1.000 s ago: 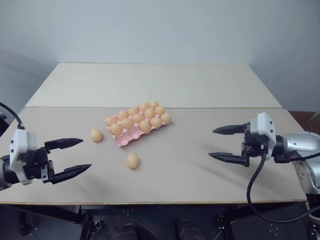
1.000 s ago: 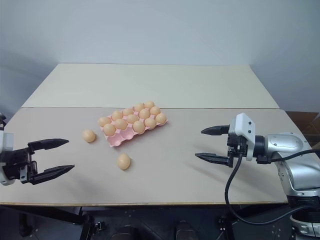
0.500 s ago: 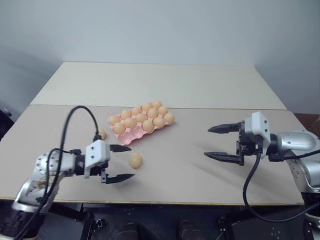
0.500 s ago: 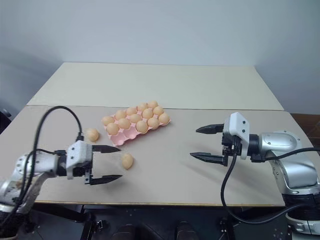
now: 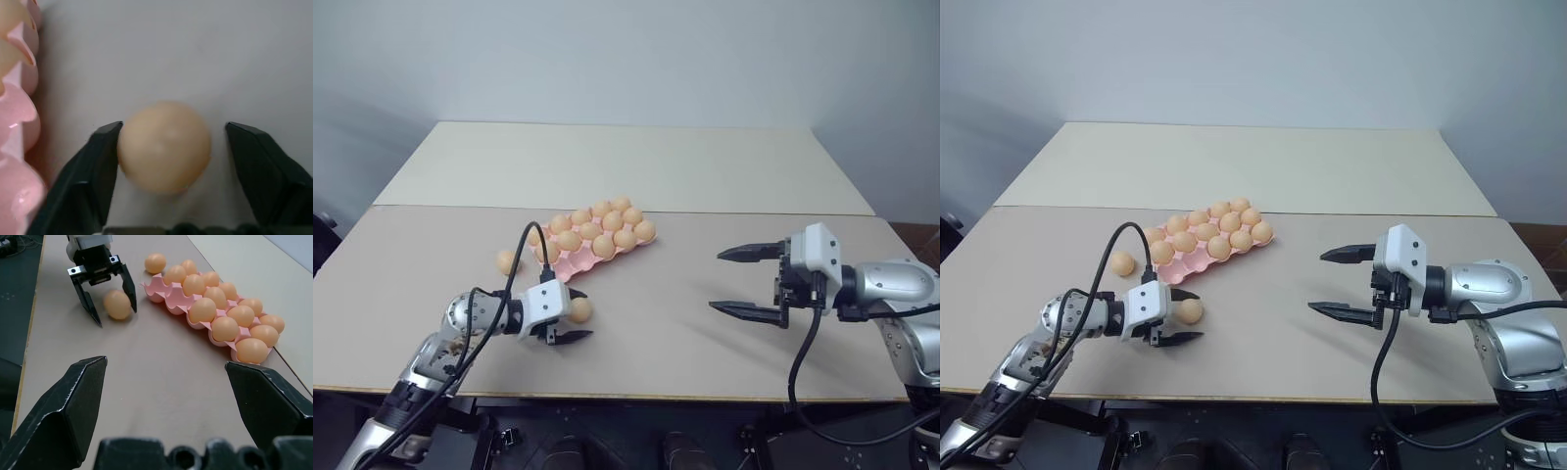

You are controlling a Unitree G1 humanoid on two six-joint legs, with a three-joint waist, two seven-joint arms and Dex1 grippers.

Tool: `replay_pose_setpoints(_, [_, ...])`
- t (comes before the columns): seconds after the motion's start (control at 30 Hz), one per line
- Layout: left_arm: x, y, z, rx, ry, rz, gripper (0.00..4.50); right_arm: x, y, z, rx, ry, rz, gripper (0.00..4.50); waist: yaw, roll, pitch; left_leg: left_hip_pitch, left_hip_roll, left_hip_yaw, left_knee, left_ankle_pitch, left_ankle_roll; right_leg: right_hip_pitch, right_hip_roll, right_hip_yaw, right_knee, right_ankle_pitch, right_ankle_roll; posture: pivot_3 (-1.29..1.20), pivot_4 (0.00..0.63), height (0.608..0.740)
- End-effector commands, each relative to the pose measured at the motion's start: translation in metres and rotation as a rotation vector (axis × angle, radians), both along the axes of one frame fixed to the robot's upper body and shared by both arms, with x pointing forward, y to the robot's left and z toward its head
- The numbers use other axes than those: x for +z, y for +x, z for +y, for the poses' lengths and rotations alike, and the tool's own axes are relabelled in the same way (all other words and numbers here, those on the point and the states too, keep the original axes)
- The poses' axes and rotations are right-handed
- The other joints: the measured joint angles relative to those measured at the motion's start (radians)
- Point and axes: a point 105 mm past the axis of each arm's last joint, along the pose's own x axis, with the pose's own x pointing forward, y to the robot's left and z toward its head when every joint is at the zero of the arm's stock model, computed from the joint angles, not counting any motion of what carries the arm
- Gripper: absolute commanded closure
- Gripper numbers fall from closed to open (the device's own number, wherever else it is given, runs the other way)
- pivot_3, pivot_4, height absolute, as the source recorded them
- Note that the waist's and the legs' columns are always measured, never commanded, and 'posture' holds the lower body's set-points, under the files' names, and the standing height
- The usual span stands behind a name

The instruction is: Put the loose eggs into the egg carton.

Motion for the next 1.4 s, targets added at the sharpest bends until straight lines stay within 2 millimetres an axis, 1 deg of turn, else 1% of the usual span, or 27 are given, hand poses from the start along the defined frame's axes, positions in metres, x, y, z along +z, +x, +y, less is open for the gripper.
replay_pose_setpoints(0.03, [0.011, 0.001, -0.001, -0.010, -0.008, -0.047, 2.30, 0.013, -0.004, 0.002, 0.018, 0.025, -0.064, 0.00, 0.001, 0.000, 0.000, 0.000, 0.000, 0.000, 0.000, 0.000, 0.000, 0.000, 0.000, 0.000, 0.000, 0.000, 0.000, 0.00, 0.150, 0.740])
replay_pose_setpoints(0.07, [0.012, 0.002, 0.000, -0.009, -0.007, -0.051, 2.58, 0.013, -0.004, 0.002, 0.018, 0.027, -0.066, 0.00, 0.001, 0.000, 0.000, 0.000, 0.000, 0.000, 0.000, 0.000, 0.000, 0.000, 0.000, 0.000, 0.000, 0.000, 0.000, 0.00, 0.150, 0.740])
replay_pose_setpoints(0.1, [0.013, 0.002, 0.001, -0.011, -0.009, -0.057, 2.68, 0.014, -0.003, 0.002, 0.017, 0.031, -0.068, 0.00, 0.001, 0.000, 0.000, 0.000, 0.000, 0.000, 0.000, 0.000, 0.000, 0.000, 0.000, 0.000, 0.000, 0.000, 0.000, 0.00, 0.150, 0.740])
replay_pose_setpoints(0.23, [0.030, 0.002, -0.004, -0.027, -0.074, -0.094, 2.68, 0.014, -0.002, 0.003, 0.018, 0.037, -0.072, 0.00, 0.000, 0.000, 0.000, 0.000, 0.000, 0.000, 0.000, 0.000, 0.000, 0.000, 0.000, 0.000, 0.000, 0.000, 0.000, 0.00, 0.150, 0.740])
replay_pose_setpoints(0.3, [0.052, 0.000, -0.009, -0.043, -0.182, -0.105, 2.68, 0.014, -0.002, 0.004, 0.018, 0.041, -0.073, 0.00, 0.001, 0.000, 0.000, 0.000, 0.000, 0.000, 0.000, 0.000, 0.000, 0.000, 0.000, 0.000, 0.000, 0.000, 0.000, 0.00, 0.150, 0.740])
replay_pose_setpoints(0.37, [0.074, 0.005, -0.011, -0.028, -0.278, -0.124, 2.68, 0.014, -0.002, 0.005, 0.020, 0.044, -0.073, 0.00, 0.002, 0.000, 0.000, 0.000, 0.000, 0.000, 0.001, 0.000, 0.000, 0.000, 0.000, 0.000, 0.000, 0.000, 0.000, 0.00, 0.150, 0.740])
replay_pose_setpoints(0.47, [0.091, 0.020, -0.009, 0.038, -0.331, -0.157, 2.68, 0.014, -0.001, 0.005, 0.020, 0.044, -0.075, 0.00, 0.005, 0.000, 0.000, -0.001, 0.000, -0.001, 0.002, 0.000, 0.000, 0.001, 0.000, -0.001, 0.001, 0.000, 0.000, 0.00, 0.150, 0.740])
replay_pose_setpoints(0.53, [0.088, 0.038, -0.005, 0.120, -0.275, -0.220, 2.68, 0.014, -0.001, 0.006, 0.020, 0.045, -0.078, 0.00, 0.004, 0.000, 0.000, 0.000, 0.000, -0.001, 0.002, 0.000, 0.000, 0.001, 0.000, -0.001, 0.000, 0.000, 0.000, 0.00, 0.150, 0.740])
replay_pose_setpoints(0.57, [0.086, 0.045, -0.004, 0.143, -0.242, -0.247, 2.68, 0.014, -0.001, 0.006, 0.021, 0.045, -0.079, 0.00, 0.004, 0.000, 0.000, 0.000, 0.000, -0.001, 0.002, 0.000, 0.000, 0.001, 0.000, -0.001, 0.000, 0.000, 0.000, 0.00, 0.150, 0.740])
replay_pose_setpoints(0.67, [0.078, 0.068, -0.004, 0.245, -0.203, -0.273, 2.68, 0.014, -0.001, 0.008, 0.023, 0.046, -0.086, 0.00, 0.003, 0.000, 0.000, 0.000, -0.001, -0.001, 0.002, 0.000, 0.000, 0.001, 0.000, -0.001, 0.000, 0.000, 0.000, 0.00, 0.150, 0.740])
replay_pose_setpoints(0.8, [0.073, 0.076, -0.006, 0.264, -0.200, -0.246, 2.68, 0.016, -0.002, 0.009, 0.027, 0.051, -0.092, 0.00, 0.000, 0.000, 0.000, -0.002, -0.001, -0.002, 0.002, 0.000, 0.000, -0.001, 0.000, -0.001, 0.001, 0.000, 0.000, 0.00, 0.150, 0.740])
replay_pose_setpoints(0.87, [0.072, 0.077, -0.006, 0.264, -0.210, -0.224, 2.00, 0.016, -0.003, 0.010, 0.023, 0.053, -0.094, 0.00, 0.000, 0.000, 0.000, -0.002, -0.001, -0.002, 0.002, 0.000, 0.000, -0.001, 0.000, -0.001, 0.001, 0.000, 0.000, 0.00, 0.150, 0.740])
replay_pose_setpoints(0.93, [0.074, 0.077, -0.006, 0.263, -0.215, -0.221, 1.46, 0.017, -0.004, 0.010, 0.020, 0.055, -0.096, 0.00, 0.001, 0.000, 0.000, -0.002, -0.001, -0.002, 0.002, 0.000, 0.000, -0.001, 0.000, -0.001, 0.001, 0.000, 0.000, 0.00, 0.150, 0.740])
replay_pose_setpoints(0.97, [0.077, 0.077, -0.006, 0.263, -0.221, -0.225, 1.06, 0.017, -0.004, 0.010, 0.020, 0.055, -0.096, 0.00, 0.002, 0.000, 0.000, -0.002, -0.001, -0.002, 0.002, 0.000, 0.000, -0.001, 0.000, -0.001, 0.001, 0.000, 0.000, 0.00, 0.150, 0.740])
replay_pose_setpoints(1.07, [0.091, 0.071, -0.001, 0.261, -0.277, -0.234, 0.10, 0.018, -0.006, 0.010, 0.020, 0.058, -0.098, 0.00, 0.001, 0.000, 0.000, -0.002, -0.001, -0.002, 0.002, 0.000, 0.000, 0.000, 0.000, -0.001, 0.001, 0.000, 0.000, 0.00, 0.150, 0.740])
replay_pose_setpoints(1.17, [0.103, 0.063, 0.012, 0.270, -0.293, -0.253, 0.04, 0.018, -0.007, 0.010, 0.021, 0.061, -0.095, 0.00, -0.003, 0.000, 0.000, -0.002, -0.001, -0.002, 0.002, 0.000, 0.000, -0.001, 0.000, -0.001, 0.001, 0.000, 0.000, 0.00, 0.150, 0.740])
replay_pose_setpoints(1.27, [0.120, 0.045, 0.032, 0.248, -0.328, -0.264, 0.04, 0.017, -0.007, 0.010, 0.022, 0.064, -0.085, 0.00, -0.006, 0.000, 0.000, -0.002, 0.000, -0.002, 0.002, 0.000, 0.000, -0.001, 0.000, -0.001, 0.002, 0.000, 0.000, 0.00, 0.150, 0.740])
replay_pose_setpoints(1.33, [0.129, 0.029, 0.056, 0.247, -0.343, -0.263, 0.04, 0.016, -0.007, 0.009, 0.023, 0.068, -0.078, 0.00, -0.007, 0.000, 0.000, -0.001, 0.000, -0.002, 0.002, 0.000, 0.000, -0.001, 0.000, -0.001, 0.002, 0.000, 0.000, 0.00, 0.150, 0.740])
replay_pose_setpoints(1.37, [0.132, 0.020, 0.066, 0.241, -0.343, -0.260, 0.04, 0.016, -0.007, 0.009, 0.025, 0.070, -0.075, 0.00, -0.008, 0.000, 0.000, -0.001, 0.000, -0.002, 0.002, 0.000, 0.000, -0.001, 0.000, -0.001, 0.002, 0.000, 0.000, 0.00, 0.150, 0.740])
replay_pose_setpoints(1.4, [0.133, 0.014, 0.072, 0.236, -0.343, -0.256, 0.04, 0.016, -0.007, 0.009, 0.027, 0.072, -0.073, 0.00, -0.009, 0.000, 0.000, -0.001, 0.000, -0.002, 0.002, 0.000, 0.000, -0.001, 0.000, -0.001, 0.002, 0.000, 0.000, 0.00, 0.150, 0.740])
